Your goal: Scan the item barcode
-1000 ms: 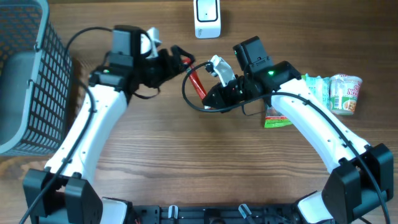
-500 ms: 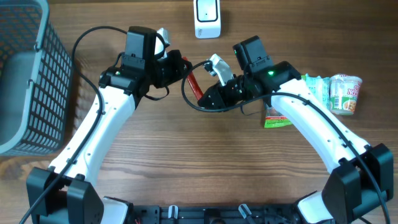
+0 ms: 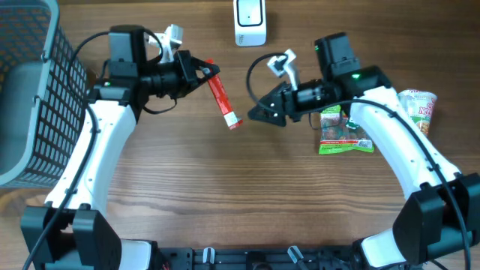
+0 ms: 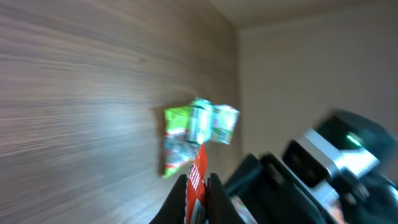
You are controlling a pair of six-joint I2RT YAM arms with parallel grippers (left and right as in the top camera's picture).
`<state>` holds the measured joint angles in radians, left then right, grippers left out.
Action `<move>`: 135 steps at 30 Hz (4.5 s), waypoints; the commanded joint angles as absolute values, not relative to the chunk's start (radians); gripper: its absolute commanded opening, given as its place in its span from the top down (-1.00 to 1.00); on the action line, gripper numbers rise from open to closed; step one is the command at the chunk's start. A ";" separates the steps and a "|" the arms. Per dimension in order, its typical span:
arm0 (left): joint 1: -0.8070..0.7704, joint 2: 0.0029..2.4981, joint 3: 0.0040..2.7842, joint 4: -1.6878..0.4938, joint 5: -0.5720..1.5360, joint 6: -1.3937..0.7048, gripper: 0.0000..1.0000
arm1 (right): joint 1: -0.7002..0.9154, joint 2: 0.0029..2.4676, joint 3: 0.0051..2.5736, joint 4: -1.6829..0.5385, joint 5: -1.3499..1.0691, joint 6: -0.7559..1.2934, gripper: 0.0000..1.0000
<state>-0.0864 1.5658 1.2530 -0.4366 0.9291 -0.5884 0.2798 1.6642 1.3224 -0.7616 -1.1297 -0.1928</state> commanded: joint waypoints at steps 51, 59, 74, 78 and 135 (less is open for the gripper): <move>-0.150 1.571 1.262 -0.397 0.438 -0.532 -1.00 | 0.382 1.657 1.324 -0.769 -0.670 -0.183 0.92; -0.150 1.571 1.262 -0.435 0.373 -0.531 -1.00 | 0.392 1.657 1.459 -0.922 -0.587 -0.208 0.92; 0.073 1.573 1.262 -0.412 0.788 -0.501 -1.00 | 0.428 1.695 1.791 -1.213 -0.082 -0.262 0.92; 0.130 1.576 1.262 -0.410 0.789 -0.513 -1.00 | 0.442 1.795 1.981 -1.296 -0.065 -0.259 0.92; 0.196 1.587 1.262 -0.410 0.592 -0.534 -1.00 | 0.469 2.726 2.493 -0.686 0.757 -1.203 0.91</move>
<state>0.1928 1.5784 1.2537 -0.4118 0.5987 -0.5327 0.4614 2.7155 2.4836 -0.7006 0.6891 -1.1469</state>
